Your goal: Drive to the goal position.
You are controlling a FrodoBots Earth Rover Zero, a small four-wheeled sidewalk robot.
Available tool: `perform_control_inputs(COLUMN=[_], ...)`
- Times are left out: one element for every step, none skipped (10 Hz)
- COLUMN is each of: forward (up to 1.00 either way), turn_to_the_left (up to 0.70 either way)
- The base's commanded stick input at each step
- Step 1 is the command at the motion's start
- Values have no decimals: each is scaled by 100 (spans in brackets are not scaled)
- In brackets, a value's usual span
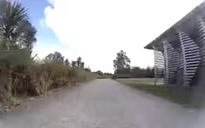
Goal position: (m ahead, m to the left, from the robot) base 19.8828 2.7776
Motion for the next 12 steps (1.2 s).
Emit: perform_control_inputs(forward=[85,85,85,85,85,85,85,85,85,85,85,85], turn_to_the_left=[0,0,0,0,0,0,0,0,0,0,0,0])
